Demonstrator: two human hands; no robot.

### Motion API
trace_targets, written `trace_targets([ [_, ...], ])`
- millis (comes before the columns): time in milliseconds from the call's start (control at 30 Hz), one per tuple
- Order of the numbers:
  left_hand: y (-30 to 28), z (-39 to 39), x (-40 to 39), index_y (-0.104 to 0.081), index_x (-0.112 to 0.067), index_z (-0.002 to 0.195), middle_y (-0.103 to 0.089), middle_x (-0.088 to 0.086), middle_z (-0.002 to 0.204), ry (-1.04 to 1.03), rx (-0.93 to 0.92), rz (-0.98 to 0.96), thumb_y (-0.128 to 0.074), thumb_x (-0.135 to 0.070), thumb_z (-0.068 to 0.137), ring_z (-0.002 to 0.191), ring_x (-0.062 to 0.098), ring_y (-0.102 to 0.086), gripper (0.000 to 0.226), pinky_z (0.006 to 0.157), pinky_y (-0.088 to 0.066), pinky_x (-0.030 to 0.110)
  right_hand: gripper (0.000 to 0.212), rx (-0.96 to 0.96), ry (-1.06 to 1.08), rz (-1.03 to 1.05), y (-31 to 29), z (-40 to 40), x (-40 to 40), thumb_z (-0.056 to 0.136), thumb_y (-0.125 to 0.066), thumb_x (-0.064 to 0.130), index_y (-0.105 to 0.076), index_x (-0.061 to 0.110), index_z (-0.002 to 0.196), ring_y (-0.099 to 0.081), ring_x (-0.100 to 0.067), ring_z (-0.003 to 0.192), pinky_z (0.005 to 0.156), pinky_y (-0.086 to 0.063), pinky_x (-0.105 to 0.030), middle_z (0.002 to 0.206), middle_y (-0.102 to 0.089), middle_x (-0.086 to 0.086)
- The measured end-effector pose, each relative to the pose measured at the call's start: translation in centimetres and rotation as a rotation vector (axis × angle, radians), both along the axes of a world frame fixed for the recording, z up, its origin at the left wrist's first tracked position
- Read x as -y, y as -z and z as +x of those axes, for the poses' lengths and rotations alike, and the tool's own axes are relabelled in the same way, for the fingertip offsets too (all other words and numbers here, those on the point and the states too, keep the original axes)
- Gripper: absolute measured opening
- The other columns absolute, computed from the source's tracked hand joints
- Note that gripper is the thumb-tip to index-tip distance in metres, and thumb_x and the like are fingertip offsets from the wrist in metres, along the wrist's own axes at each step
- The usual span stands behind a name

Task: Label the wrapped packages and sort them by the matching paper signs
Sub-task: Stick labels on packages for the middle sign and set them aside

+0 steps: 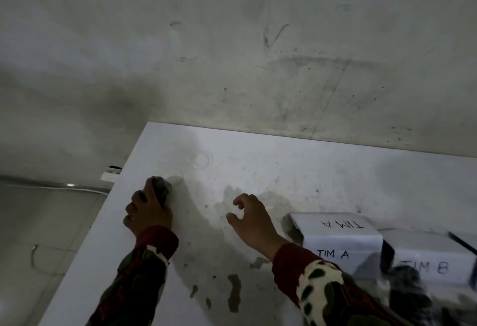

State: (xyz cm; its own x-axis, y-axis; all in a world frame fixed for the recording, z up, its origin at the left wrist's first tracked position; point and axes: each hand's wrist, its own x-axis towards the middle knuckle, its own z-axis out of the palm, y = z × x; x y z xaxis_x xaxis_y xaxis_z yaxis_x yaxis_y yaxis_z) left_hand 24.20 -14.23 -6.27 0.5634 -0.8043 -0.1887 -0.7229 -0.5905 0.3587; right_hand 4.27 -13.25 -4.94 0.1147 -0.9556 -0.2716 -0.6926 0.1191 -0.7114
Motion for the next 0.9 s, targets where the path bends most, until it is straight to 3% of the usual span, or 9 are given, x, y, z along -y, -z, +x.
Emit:
trace_targets([
  [300, -0.9, -6.4, -1.9, -0.022, -0.029, 0.144, -0.036, 0.012, 0.141, 0.15, -0.165, -0.105, -0.064, -0.022, 0.079, 0.123, 0.035, -0.039, 0.078, 0.099, -0.035, 0.047, 0.041, 0.065, -0.115, -0.027, -1.2, -0.6, -0.6, 0.093, -0.048, 0.027, -0.043, 0.021, 0.133, -0.041, -0.022, 0.125, 0.104, -0.036, -0.036, 0.135, -0.043, -0.006],
  [700, -6.3, -18.3, -6.8, -0.036, -0.016, 0.139, -0.048, 0.011, 0.135, 0.383, -0.352, -0.435, -0.073, -0.024, 0.074, 0.122, 0.03, -0.044, 0.075, 0.103, -0.034, 0.038, 0.035, 0.23, 0.103, -0.202, -5.8, -10.3, -6.2, 0.093, -0.048, 0.018, -0.046, 0.019, 0.128, -0.048, -0.022, 0.117, 0.089, -0.035, -0.021, 0.13, -0.045, -0.006],
  [800, -8.2, -22.5, -7.8, -0.04, -0.01, 0.136, -0.05, 0.017, 0.132, 0.425, -0.407, -0.508, -0.078, -0.017, 0.069, 0.121, 0.033, -0.047, 0.077, 0.103, -0.036, 0.04, 0.034, 0.253, 0.151, -0.243, -7.5, -14.5, -7.8, 0.092, -0.049, 0.018, -0.048, 0.02, 0.126, -0.049, -0.02, 0.114, 0.088, -0.036, -0.022, 0.127, -0.046, -0.006],
  [900, -9.5, -27.9, -9.2, -0.039, -0.017, 0.136, -0.05, 0.013, 0.131, 0.457, -0.494, -0.493, -0.079, -0.023, 0.069, 0.12, 0.03, -0.047, 0.078, 0.103, -0.037, 0.039, 0.031, 0.268, 0.225, -0.274, -8.7, -19.9, -9.7, 0.092, -0.05, 0.017, -0.049, 0.02, 0.122, -0.05, -0.018, 0.109, 0.087, -0.038, -0.024, 0.123, -0.048, -0.005],
])
